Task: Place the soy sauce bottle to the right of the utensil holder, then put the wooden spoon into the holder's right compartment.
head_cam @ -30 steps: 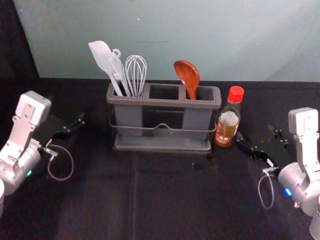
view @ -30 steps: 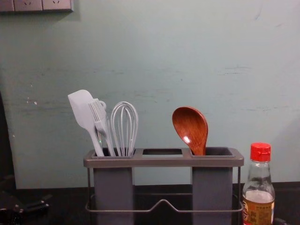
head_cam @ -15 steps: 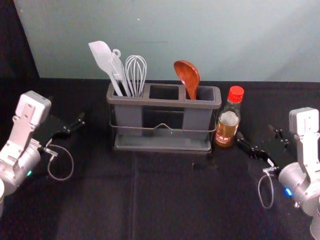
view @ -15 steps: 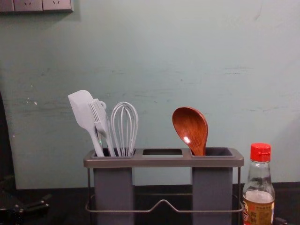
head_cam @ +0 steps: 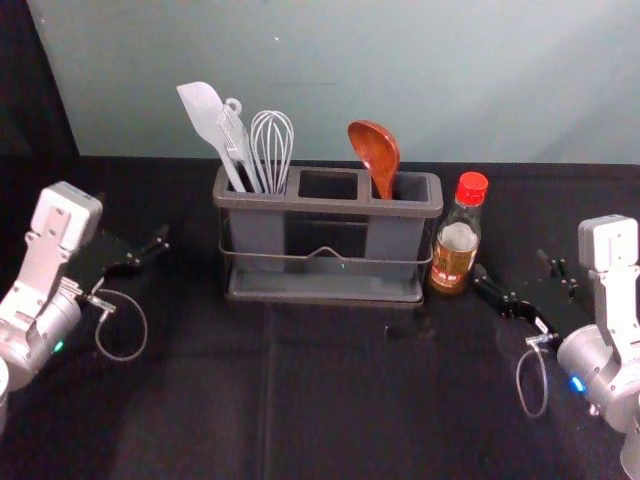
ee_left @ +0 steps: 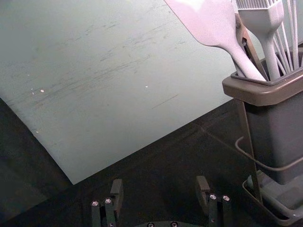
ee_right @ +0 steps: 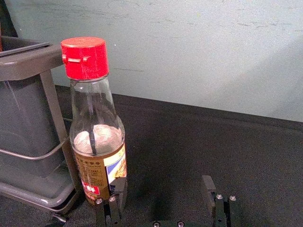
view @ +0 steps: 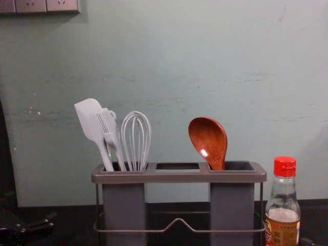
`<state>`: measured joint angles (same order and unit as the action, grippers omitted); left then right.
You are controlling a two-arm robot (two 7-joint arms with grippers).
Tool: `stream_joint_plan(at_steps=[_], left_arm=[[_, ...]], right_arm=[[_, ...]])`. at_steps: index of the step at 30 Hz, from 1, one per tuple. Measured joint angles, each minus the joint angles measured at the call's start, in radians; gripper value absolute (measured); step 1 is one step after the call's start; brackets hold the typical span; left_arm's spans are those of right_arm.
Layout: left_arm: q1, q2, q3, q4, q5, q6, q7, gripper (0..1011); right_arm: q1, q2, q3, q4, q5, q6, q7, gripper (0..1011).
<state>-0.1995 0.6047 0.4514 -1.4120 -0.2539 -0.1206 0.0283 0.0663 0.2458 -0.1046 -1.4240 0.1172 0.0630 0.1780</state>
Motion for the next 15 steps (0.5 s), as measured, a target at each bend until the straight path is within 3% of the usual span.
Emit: stream_joint_plan(at_steps=[15], left_arm=[[0.0, 0.0, 0.0, 0.0, 0.0, 0.0, 0.0, 1005]], right_arm=[[0.0, 0.0, 0.0, 0.0, 0.0, 0.0, 0.0, 1002]])
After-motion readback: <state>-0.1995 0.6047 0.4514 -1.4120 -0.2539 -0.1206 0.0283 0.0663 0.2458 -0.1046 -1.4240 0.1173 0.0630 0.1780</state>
